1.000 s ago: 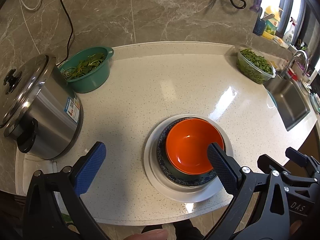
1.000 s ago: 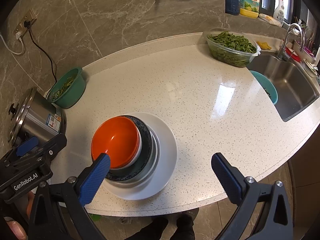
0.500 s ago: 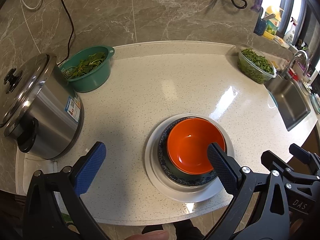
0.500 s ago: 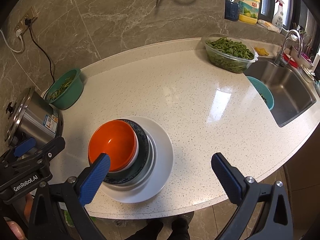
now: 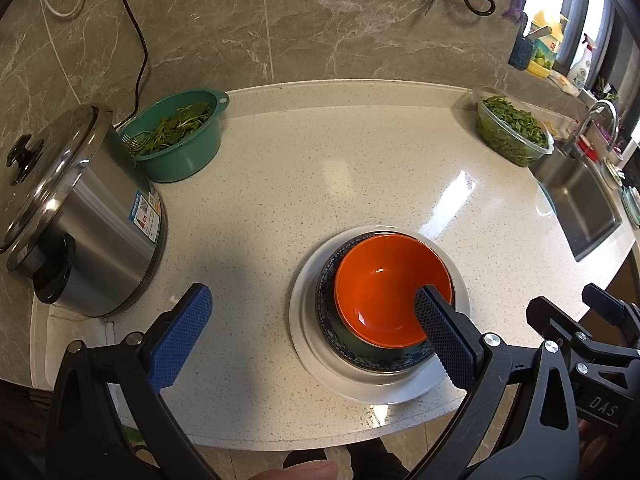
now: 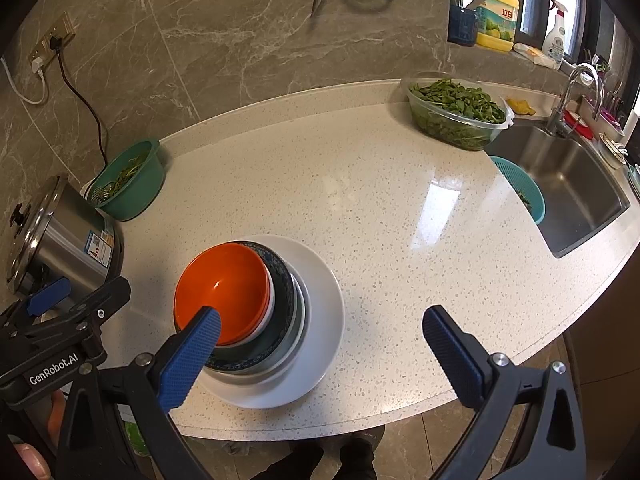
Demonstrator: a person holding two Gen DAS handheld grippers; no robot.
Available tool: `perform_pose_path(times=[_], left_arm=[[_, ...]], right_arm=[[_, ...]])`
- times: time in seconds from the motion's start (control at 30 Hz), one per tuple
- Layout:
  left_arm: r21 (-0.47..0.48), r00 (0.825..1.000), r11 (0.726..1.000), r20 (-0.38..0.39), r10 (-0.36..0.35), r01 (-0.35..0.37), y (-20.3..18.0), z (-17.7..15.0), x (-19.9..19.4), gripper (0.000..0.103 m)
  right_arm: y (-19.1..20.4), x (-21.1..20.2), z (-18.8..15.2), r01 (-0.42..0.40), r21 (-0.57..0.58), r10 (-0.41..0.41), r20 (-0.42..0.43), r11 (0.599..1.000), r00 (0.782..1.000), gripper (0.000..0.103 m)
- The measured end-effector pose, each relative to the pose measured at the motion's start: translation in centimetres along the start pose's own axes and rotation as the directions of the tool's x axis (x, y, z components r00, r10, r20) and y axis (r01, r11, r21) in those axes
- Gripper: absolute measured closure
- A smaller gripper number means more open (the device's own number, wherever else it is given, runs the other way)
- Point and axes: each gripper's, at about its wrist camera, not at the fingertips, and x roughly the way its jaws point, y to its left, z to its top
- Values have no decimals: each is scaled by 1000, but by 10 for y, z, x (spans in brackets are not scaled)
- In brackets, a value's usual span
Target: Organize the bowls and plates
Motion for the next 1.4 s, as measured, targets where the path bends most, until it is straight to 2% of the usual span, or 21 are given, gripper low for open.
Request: perform_pose_path(times=[1.4], left_arm=[[-1, 1000, 1000, -18, -10, 10, 6, 1, 10, 1]], right_arm=[[4, 1, 0, 3, 1, -3, -1, 1000, 1000, 0]])
